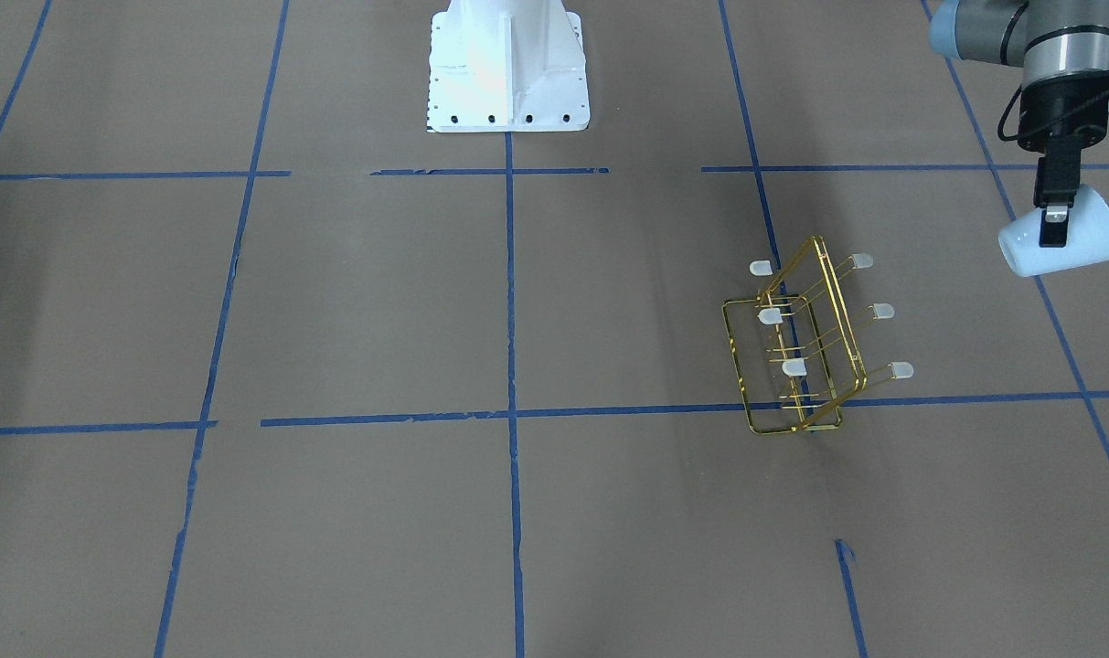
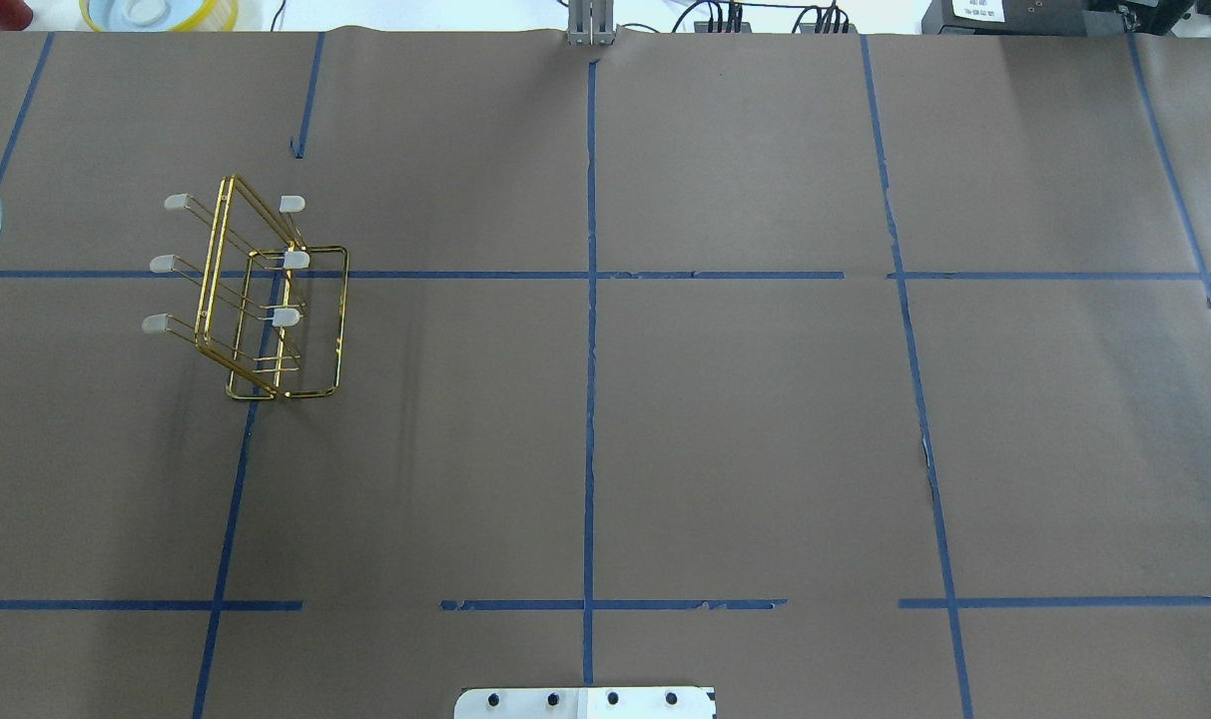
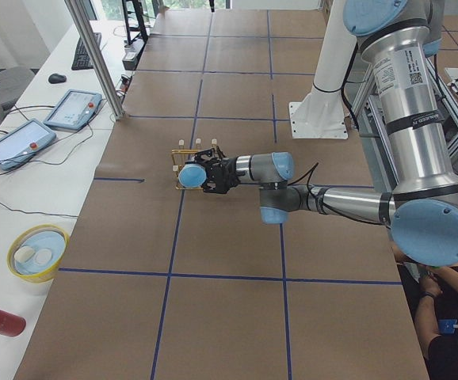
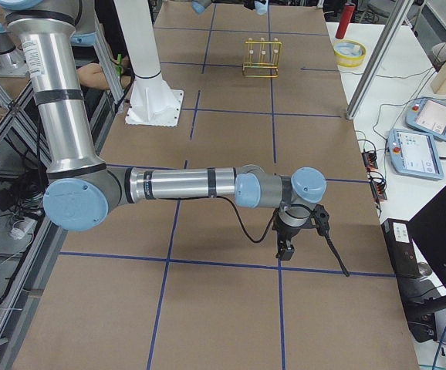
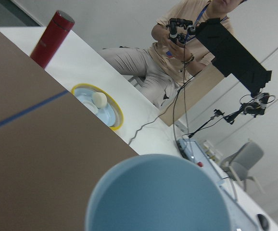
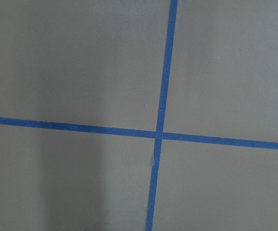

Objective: Hang cup on cup holder
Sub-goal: 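Lift the cup and tilt it sideways with the left gripper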

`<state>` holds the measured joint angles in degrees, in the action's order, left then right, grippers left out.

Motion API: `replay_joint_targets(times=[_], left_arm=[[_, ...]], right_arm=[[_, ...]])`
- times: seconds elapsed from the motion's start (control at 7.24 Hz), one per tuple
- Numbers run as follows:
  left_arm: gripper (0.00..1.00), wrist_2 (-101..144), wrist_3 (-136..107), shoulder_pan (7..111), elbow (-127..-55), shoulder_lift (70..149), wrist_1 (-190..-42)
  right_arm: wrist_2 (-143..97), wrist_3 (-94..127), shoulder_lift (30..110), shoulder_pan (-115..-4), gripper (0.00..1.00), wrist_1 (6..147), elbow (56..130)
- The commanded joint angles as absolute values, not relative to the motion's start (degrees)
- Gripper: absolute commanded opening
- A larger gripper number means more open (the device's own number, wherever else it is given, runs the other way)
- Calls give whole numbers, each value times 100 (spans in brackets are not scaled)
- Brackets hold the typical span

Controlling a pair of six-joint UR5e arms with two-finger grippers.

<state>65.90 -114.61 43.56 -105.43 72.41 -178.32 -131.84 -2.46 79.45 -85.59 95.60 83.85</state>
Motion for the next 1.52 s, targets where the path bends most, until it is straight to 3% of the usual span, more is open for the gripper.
replay_joint_targets(times=[0.0,0.83,1.38], left_arm=[[0,6609,-13999,4307,-10600,7294,-18472],[0,6469,-18284,4219,-10311,7919,-19518],[0,4959,-19545,3289,-9844,8095,-19881]], right_arm=[[-13184,-246,7945,-8560,100,9562,8385],[-13184,-246,7945,-8561,100,9554,8385],[-13184,-246,7945,-8561,100,9562,8385]])
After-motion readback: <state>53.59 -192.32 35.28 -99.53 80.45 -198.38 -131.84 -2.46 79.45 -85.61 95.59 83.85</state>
